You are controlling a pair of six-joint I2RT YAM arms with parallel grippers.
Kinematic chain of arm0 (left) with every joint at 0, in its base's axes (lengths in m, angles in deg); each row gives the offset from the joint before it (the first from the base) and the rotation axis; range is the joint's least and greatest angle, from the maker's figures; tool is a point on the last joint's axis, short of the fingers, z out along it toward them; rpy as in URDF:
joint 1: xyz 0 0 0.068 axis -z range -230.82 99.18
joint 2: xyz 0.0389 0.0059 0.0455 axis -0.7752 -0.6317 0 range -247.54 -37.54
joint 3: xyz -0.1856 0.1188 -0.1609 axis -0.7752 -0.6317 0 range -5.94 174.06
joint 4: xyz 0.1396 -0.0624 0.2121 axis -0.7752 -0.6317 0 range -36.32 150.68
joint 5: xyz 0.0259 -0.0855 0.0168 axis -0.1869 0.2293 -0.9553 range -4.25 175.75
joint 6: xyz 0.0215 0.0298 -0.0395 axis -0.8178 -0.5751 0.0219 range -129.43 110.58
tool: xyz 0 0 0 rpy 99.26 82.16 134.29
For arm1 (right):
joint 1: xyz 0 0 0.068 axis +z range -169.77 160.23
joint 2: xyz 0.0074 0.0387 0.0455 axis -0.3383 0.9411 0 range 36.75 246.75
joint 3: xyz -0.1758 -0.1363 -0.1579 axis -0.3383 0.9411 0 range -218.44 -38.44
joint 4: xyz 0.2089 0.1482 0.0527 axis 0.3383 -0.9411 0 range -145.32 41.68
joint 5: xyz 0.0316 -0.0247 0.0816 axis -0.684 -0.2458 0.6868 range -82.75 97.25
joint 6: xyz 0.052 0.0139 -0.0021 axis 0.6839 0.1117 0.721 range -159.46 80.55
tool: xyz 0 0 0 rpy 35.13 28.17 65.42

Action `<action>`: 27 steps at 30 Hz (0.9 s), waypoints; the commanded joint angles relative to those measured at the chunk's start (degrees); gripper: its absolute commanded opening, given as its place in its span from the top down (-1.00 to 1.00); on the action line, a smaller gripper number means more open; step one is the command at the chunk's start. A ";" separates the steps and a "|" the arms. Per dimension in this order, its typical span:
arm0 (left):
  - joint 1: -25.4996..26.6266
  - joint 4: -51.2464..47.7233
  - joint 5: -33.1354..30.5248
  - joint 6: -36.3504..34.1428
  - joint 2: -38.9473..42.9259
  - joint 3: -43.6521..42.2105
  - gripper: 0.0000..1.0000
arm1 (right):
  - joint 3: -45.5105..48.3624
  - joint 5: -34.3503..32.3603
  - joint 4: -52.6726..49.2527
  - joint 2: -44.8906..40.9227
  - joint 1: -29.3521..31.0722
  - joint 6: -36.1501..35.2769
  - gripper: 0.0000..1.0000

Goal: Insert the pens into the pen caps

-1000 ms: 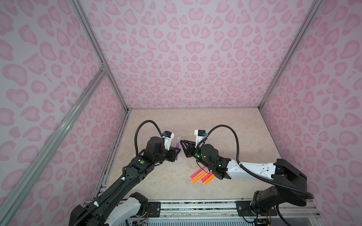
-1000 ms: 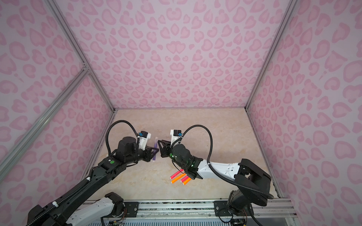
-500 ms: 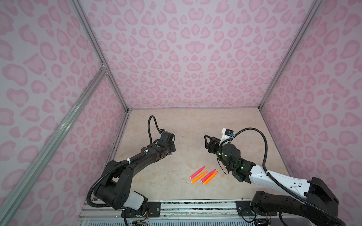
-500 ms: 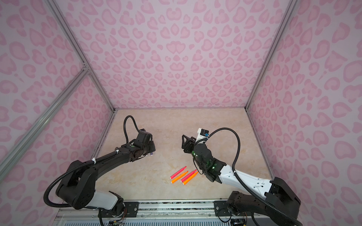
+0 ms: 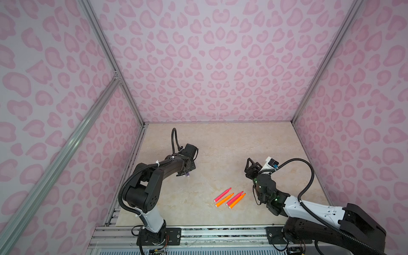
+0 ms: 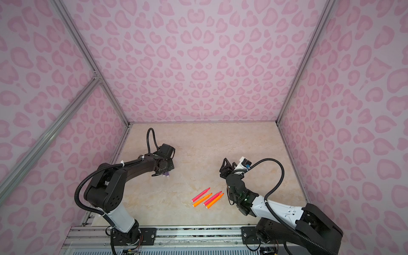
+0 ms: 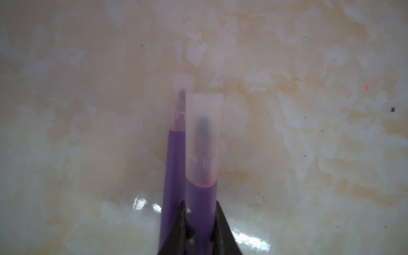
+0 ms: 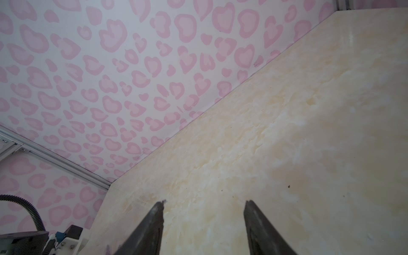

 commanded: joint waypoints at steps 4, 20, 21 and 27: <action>-0.41 -2.60 0.90 -1.86 -2.20 2.39 0.93 | -15.16 7.79 -14.30 4.83 -2.34 -3.33 -0.22; -0.58 -3.38 2.89 -3.55 -3.76 4.03 0.49 | -15.14 13.18 -11.23 4.67 -2.77 -6.99 -0.29; -0.58 -3.34 2.56 -3.56 -3.35 3.85 0.43 | -15.40 13.27 -11.74 4.34 -2.76 -7.23 -0.29; -0.55 -2.99 2.20 -4.10 -1.53 3.19 0.18 | -14.01 14.11 -11.51 2.53 -3.76 -7.47 -0.29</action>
